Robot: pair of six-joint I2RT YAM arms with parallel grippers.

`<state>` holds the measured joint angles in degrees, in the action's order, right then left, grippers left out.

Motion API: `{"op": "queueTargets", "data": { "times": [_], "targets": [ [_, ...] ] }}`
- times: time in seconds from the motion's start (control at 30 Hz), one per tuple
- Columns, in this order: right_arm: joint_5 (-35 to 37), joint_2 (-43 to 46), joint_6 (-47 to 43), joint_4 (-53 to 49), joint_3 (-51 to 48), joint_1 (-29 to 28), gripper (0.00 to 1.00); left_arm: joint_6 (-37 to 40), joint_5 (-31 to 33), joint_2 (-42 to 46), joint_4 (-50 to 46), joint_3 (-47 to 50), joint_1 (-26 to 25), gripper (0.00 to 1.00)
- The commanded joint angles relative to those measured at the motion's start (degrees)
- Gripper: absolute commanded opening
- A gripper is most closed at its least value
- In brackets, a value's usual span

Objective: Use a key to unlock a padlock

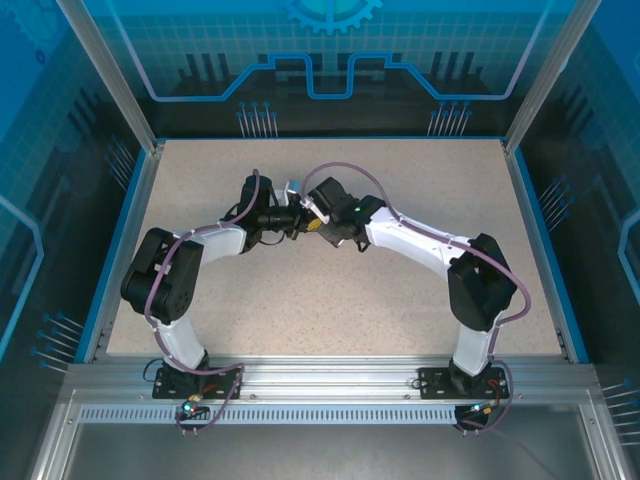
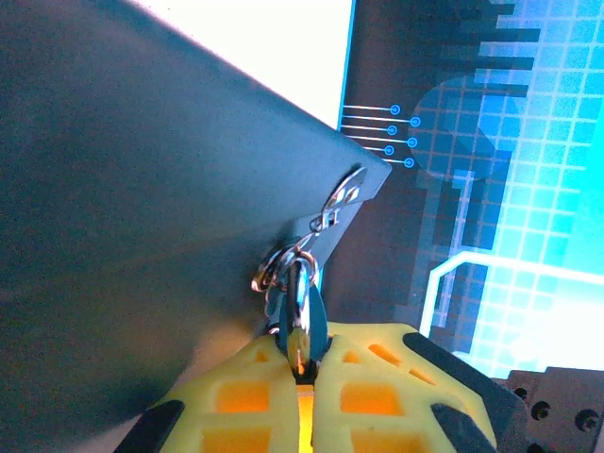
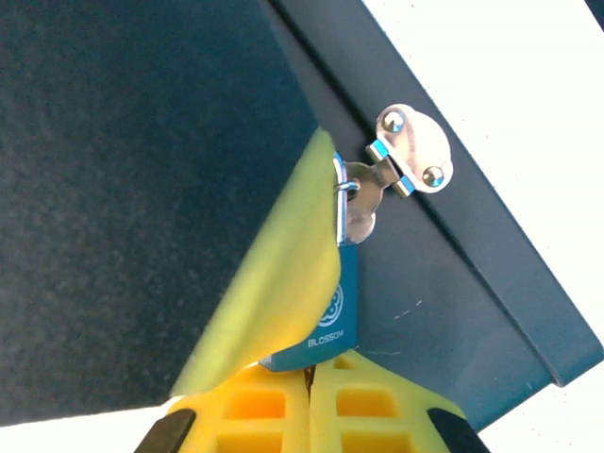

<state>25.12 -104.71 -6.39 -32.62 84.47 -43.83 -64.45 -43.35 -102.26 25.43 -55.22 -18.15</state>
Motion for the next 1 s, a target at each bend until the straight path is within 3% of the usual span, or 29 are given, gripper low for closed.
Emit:
{"op": "queueTargets", "data": {
  "times": [0.0, 0.17, 0.4, 0.6, 0.73, 0.97],
  "targets": [
    [0.25, -1.52, -0.51, -0.2, 2.19, -0.73, 0.0, -0.05, -0.61, -0.2, -3.67, 1.43, -0.03, 0.0],
    [-8.12, -0.78, 2.94, -1.35, 2.85, 0.78, 0.0, 0.09, -0.53, -0.22, -3.53, 1.74, -0.04, 0.0],
    [-38.64, 3.08, 14.24, 0.54, 2.5, 10.69, 0.0, -0.17, -0.29, -0.57, -2.51, 2.4, -0.01, 0.0],
    [-63.18, 1.36, 23.04, 5.19, 1.86, 18.91, 0.0, -0.39, 0.01, -0.99, -1.95, 2.53, 0.05, 0.0],
    [-69.37, 1.38, 28.25, 11.29, -1.12, 21.47, 0.0, -0.45, 0.11, -1.1, -1.79, 2.66, 0.05, 0.0],
    [-68.32, 2.44, 27.44, 10.76, -2.1, 21.77, 0.0, -0.43, 0.23, -1.01, -1.54, 2.47, 0.08, 0.0]
  ]
}}
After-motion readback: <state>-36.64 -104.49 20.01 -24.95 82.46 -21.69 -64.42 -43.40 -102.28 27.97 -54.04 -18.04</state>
